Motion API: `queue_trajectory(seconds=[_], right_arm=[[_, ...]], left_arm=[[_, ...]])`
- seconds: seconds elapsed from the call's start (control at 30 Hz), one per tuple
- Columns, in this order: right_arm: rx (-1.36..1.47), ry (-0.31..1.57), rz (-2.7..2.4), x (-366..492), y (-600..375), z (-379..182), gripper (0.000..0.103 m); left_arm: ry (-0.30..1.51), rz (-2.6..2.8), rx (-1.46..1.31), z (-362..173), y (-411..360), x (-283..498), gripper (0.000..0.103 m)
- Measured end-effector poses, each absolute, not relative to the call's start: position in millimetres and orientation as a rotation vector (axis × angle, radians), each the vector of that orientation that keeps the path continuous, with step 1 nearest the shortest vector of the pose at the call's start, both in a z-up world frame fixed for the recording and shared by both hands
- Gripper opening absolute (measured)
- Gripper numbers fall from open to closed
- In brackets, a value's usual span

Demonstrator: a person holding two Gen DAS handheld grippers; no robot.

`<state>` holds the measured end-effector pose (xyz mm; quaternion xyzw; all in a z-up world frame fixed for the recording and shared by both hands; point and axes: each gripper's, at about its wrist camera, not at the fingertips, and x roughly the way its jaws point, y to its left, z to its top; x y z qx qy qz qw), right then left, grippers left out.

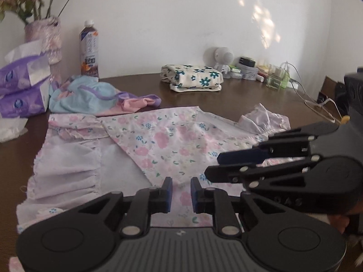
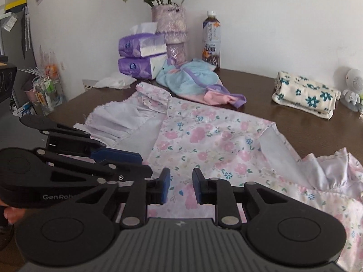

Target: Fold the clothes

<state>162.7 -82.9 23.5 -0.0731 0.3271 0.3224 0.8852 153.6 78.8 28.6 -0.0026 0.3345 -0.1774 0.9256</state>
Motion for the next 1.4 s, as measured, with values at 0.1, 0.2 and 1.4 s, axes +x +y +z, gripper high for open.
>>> queue_trajectory(seconds=[0.1, 0.2, 1.4], right_arm=[[-0.136, 0.702, 0.657, 169.6, -83.0, 14.5, 0.017], [-0.136, 0.701, 0.646, 170.9, -83.2, 11.6, 0.017], [-0.134, 0.625, 0.457, 161.4, -152.5, 6.9, 0.017]], left_arm=[[0.7, -0.349, -0.029, 19.7, 82.6, 161.5, 0.014], [0.69, -0.341, -0.022, 13.9, 82.8, 163.2, 0.013], [0.646, -0.33, -0.007, 8.1, 84.4, 156.7, 0.014]])
